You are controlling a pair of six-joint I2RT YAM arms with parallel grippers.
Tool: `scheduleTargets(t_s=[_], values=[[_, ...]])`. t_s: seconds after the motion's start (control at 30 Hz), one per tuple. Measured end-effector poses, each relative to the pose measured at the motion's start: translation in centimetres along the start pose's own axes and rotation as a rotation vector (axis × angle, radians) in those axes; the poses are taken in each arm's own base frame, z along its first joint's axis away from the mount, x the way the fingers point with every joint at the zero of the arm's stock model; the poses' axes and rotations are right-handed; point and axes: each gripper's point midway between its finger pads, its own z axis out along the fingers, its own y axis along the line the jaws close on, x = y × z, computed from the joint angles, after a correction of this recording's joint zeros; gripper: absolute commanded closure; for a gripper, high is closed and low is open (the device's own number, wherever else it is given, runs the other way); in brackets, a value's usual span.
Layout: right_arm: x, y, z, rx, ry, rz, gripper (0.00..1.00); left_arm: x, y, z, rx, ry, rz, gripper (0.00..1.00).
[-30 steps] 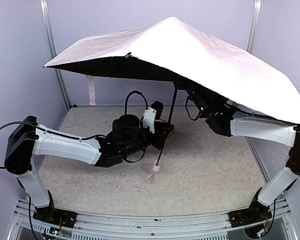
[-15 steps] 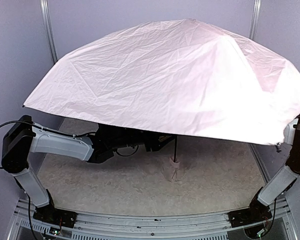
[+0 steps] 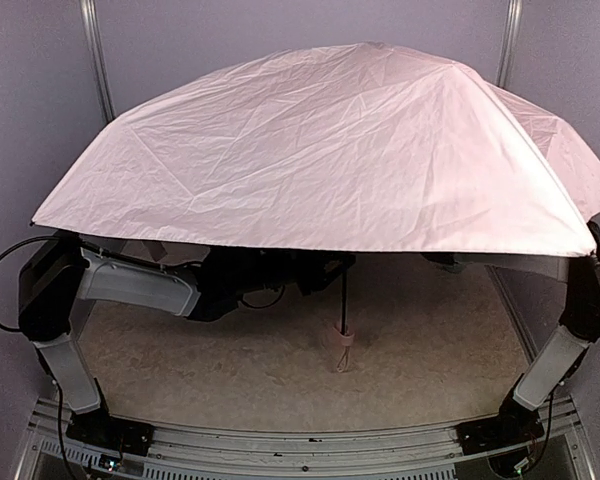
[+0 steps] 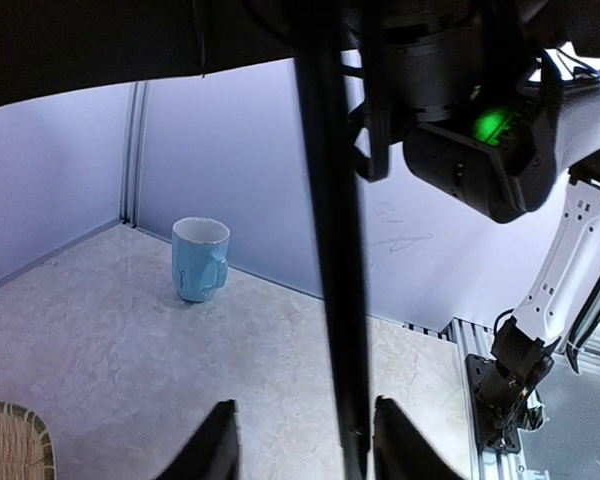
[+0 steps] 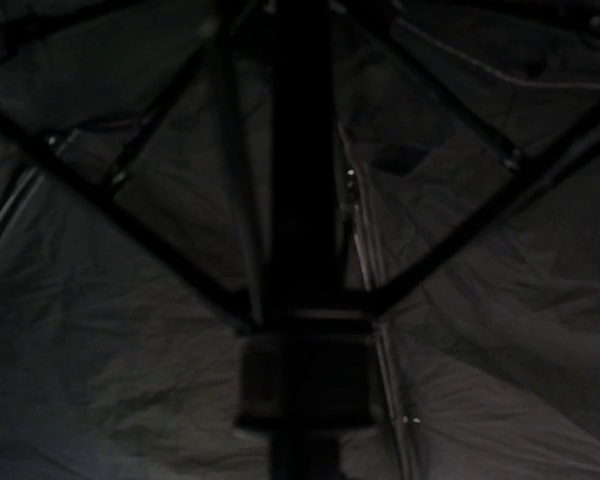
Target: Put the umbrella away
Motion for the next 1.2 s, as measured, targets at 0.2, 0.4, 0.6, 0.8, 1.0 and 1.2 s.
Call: scheduleTargets(t_s=[0.2, 0.4, 0.6, 0.8, 1.0, 1.2], values=[[0.6, -0.4, 0.0, -0.002, 0.013, 0.025, 1.00, 0.5, -0.1, 0.3, -0.004, 0.007, -0.015, 1.00], [0.5, -1.2, 0.0, 0.047, 0.002, 0.000, 0.68, 0.6, 0.1, 0.3, -0.025, 0.004, -0.058, 1.00], [-0.4, -2.7, -0.1, 0.212, -0.033, -0.128, 0.59, 1.4, 1.2, 0.4, -0.083, 0.021, -0.071, 1.00], [-1.2, -3.2, -0.1, 0.286, -0.044, -0.251, 0.55, 1.8, 1.7, 0.3, -0.112, 0.030, -0.078, 1.00], [-2.1, -3.7, 0.2, 0.345, -0.049, -0.336, 0.61, 2.1, 1.8, 0.3, -0.118, 0.039, -0.080, 1.00], [-2.8, -4.1, 0.6, 0.385, -0.035, -0.395, 0.54, 2.1, 2.0, 0.3, -0.126, 0.042, -0.081, 1.00]])
